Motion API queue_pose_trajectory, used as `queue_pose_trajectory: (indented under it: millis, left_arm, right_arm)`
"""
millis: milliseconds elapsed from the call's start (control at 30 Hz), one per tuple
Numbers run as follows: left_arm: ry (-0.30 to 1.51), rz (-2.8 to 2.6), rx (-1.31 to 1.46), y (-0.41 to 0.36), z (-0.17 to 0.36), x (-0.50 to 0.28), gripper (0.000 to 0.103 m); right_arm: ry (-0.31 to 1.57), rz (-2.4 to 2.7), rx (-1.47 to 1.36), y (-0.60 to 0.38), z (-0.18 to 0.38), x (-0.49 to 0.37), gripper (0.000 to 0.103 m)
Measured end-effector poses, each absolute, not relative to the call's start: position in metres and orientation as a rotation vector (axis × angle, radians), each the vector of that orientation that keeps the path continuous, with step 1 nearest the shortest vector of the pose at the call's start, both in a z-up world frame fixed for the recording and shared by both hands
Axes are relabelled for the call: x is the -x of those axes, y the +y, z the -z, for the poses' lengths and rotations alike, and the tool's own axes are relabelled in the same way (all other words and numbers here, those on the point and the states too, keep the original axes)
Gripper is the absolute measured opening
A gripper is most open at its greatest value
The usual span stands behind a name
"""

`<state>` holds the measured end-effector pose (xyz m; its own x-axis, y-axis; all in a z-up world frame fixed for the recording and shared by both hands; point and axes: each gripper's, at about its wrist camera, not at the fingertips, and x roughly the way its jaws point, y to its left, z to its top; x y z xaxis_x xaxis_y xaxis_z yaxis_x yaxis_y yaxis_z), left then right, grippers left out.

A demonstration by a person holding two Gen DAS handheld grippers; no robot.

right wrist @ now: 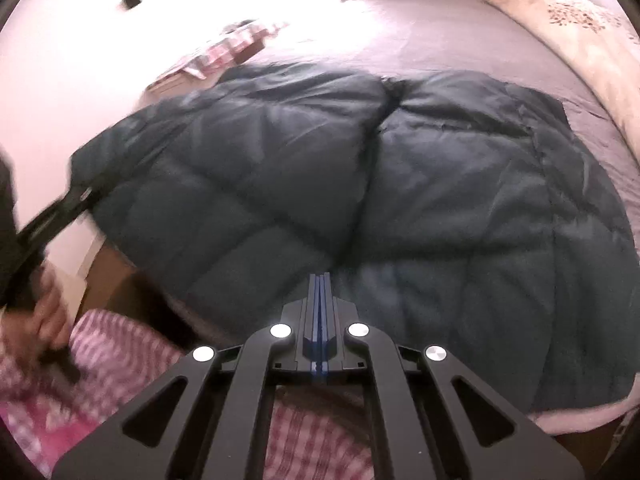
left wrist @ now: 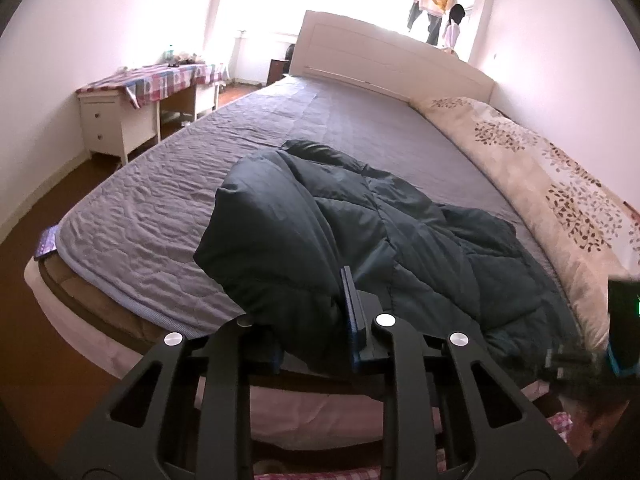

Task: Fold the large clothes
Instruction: 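Fold the held edge over with the left tool while the right tool holds the middle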

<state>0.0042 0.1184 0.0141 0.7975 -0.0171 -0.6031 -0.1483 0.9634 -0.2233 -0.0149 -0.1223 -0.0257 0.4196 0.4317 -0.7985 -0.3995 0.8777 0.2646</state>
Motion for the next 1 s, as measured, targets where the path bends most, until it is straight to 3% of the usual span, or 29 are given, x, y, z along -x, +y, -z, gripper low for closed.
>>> queue_pose_trajectory:
  millis: [267,567,833,1000]
  left_arm:
    - [0.659,-0.073,0.235,0.107,-0.022,-0.002,0.022]
    - [0.638,-0.084,0.208,0.100,-0.033,-0.001,0.022]
    - [0.574,-0.040,0.165,0.082,-0.057,0.002,0.022]
    - [0.521,-0.004,0.110,0.064,-0.075,0.003,0.022]
  right_arm:
    - [1.128,-0.534,-0.003,-0.102,0.076,0.013,0.002]
    - [1.170,-0.557,-0.079,-0.117,0.090,-0.007,0.001]
    - [0.900,-0.430,-0.278,-0.229,0.021,0.016,0.001]
    - [0.853,-0.187,-0.459,-0.326,0.033,0.017,0.003]
